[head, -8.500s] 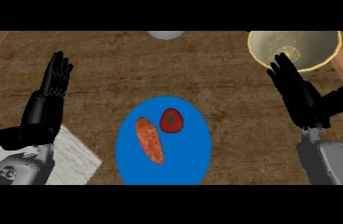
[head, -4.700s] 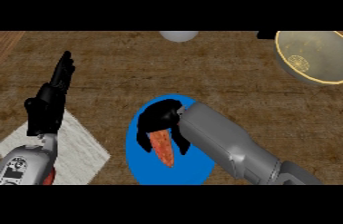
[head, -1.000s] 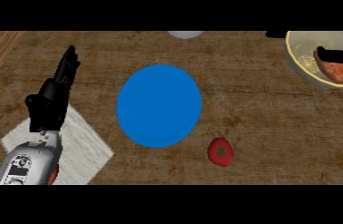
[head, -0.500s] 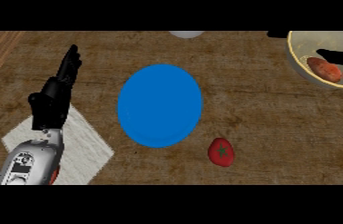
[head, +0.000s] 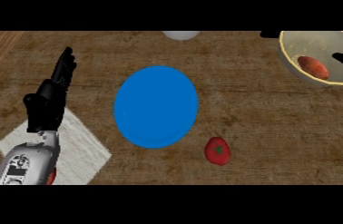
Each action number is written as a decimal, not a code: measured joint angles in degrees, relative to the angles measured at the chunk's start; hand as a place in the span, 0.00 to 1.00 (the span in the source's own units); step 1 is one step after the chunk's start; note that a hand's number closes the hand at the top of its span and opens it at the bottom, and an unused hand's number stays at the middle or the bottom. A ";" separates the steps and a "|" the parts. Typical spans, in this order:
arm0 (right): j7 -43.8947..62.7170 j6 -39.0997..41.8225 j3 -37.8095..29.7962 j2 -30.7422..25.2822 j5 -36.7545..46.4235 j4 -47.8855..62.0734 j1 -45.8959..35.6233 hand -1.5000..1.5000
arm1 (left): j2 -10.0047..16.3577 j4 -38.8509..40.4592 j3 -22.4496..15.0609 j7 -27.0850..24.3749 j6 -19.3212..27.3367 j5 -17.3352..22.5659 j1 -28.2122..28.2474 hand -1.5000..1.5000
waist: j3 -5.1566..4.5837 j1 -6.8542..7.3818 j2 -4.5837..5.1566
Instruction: Pick the sweet potato from the plate and place it in the bowl
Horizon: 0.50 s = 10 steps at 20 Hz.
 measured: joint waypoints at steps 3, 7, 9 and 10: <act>-3.40 4.64 -2.48 -1.34 -2.90 -0.60 2.86 0.00 | 0.18 -0.96 0.15 0.45 -0.04 -0.53 1.12 0.50 | -0.05 -0.66 -0.31; -6.34 10.72 -4.10 -0.71 -6.27 -3.66 7.12 0.00 | -0.51 -1.03 0.44 0.24 0.46 -1.22 2.12 0.50 | -0.16 -1.72 -0.78; -7.02 13.28 -4.02 -0.16 -7.39 -6.08 9.74 0.00 | 0.18 -1.41 1.53 0.68 -0.32 -0.75 2.36 0.50 | -0.19 -2.05 -0.94; -6.93 14.41 -3.90 -0.23 -7.86 -7.37 11.01 0.00 | 0.10 -0.47 1.75 0.31 -0.55 -0.81 1.92 0.50 | -0.20 -2.19 -0.97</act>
